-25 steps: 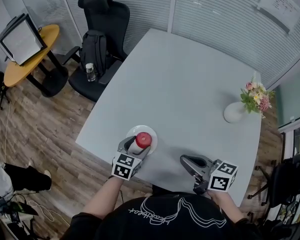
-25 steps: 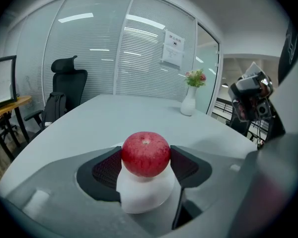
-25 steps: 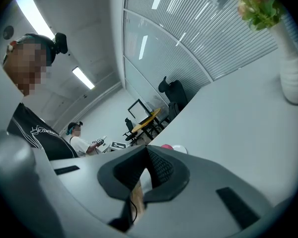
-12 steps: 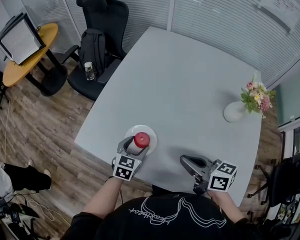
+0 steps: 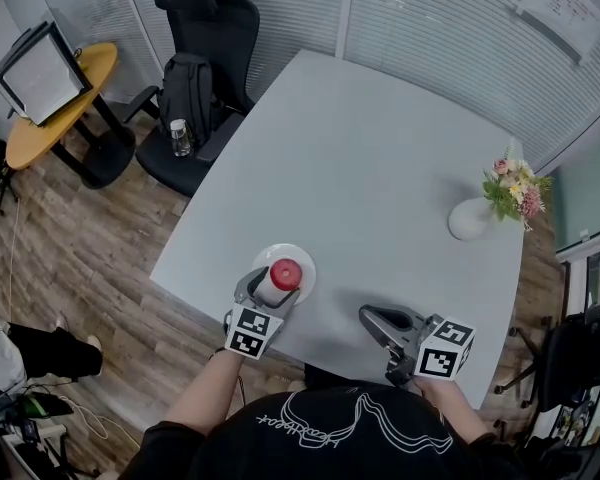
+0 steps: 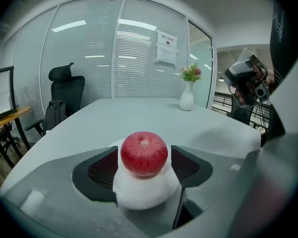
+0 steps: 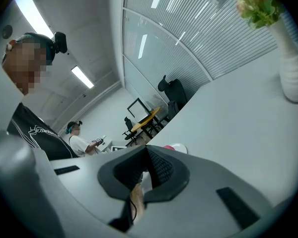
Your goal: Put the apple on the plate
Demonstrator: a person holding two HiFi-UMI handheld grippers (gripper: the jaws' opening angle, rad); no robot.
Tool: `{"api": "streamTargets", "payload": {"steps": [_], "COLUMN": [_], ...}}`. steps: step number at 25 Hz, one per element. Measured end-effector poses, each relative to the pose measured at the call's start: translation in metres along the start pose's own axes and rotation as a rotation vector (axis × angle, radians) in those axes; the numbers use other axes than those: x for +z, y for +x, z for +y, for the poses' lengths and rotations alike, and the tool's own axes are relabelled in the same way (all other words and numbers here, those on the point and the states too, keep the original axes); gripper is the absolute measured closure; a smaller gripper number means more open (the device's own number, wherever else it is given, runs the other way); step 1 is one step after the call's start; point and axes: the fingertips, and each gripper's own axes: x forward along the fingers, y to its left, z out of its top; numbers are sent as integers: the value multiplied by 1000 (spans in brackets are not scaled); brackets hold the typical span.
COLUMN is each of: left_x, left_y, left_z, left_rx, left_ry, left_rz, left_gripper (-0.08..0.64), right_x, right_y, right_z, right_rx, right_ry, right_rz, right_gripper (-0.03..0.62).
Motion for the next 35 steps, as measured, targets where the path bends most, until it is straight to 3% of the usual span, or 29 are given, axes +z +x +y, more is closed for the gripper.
{"api": "streamTargets", "payload": {"steps": [9, 14, 18, 24, 27, 31, 35], "left_x": [34, 70, 91, 120, 129, 130, 126], "left_y": [-49, -92, -128, -176, -195, -211, -217], "left_z": [-7, -22, -48, -78, -88, -101, -105], "left_rx": [-3, -52, -150, -255, -294, -336, -331], "left_ry": [-61, -119, -126, -177, -200, -220, -215], "left_rz": [-72, -153, -192, -285, -319, -313, -306], "left_gripper": [238, 239, 256, 364, 457, 521, 538], "right_x": [2, 5, 4, 0, -3, -6, -10], "right_y": [-3, -3, -3, 1, 2, -1, 1], "right_z": [19, 37, 55, 84, 95, 106, 117], "right_rx": [4, 24, 45, 100, 114, 136, 146], "right_ry": [-74, -126, -151, -195, -222, -226, -254], "right_rz": [-12, -24, -35, -44, -43, -49, -45], "right_gripper": [583, 583, 583, 583, 583, 583, 583]}}
